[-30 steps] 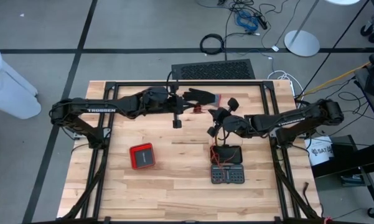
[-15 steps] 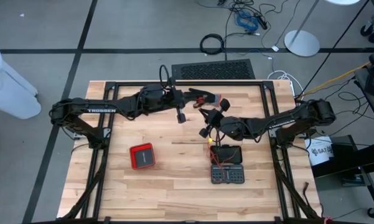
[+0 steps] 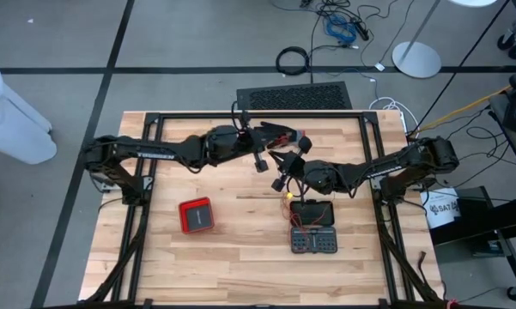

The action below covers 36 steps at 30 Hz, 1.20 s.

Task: Coil cords
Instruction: Coil the red wire onto the spool

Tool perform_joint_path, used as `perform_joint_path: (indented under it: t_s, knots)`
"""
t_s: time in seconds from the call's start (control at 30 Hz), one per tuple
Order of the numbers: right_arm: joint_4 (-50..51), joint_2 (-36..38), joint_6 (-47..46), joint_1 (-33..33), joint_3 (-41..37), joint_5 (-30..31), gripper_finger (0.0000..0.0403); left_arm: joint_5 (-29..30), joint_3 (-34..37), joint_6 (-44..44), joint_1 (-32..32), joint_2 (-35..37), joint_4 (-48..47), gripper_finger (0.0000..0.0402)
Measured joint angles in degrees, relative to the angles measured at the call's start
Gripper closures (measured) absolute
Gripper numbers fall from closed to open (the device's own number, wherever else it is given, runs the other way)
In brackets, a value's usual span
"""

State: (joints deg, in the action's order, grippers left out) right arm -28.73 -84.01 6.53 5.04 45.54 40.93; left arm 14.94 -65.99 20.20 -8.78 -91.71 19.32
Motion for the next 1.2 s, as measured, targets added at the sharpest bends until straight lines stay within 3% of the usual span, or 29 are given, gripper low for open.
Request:
perform_joint_path:
  t_s: [0.23, 0.53, 0.73, 1.2]
  knots:
    - [1.62, 0.93, 0.08, 0.0, -0.07, -0.18, 0.0402, 2.32, -0.01, 4.26, 1.22, -3.37, 0.9, 0.0401]
    - [11.34, 8.67, -2.15, 0.1, -0.07, -2.17, 0.0402, 6.57, -0.38, 11.64, 4.01, -3.36, -0.53, 0.0401]
    - [16.58, 11.81, -6.19, 0.0, -0.07, -2.62, 0.0402, 6.64, -0.33, 12.1, 4.35, -3.38, -2.27, 0.0402]
    - [16.33, 11.91, -10.25, -0.06, -0.07, -4.3, 0.0403, 6.6, -0.1, 12.26, 4.39, -3.42, -2.52, 0.0401]
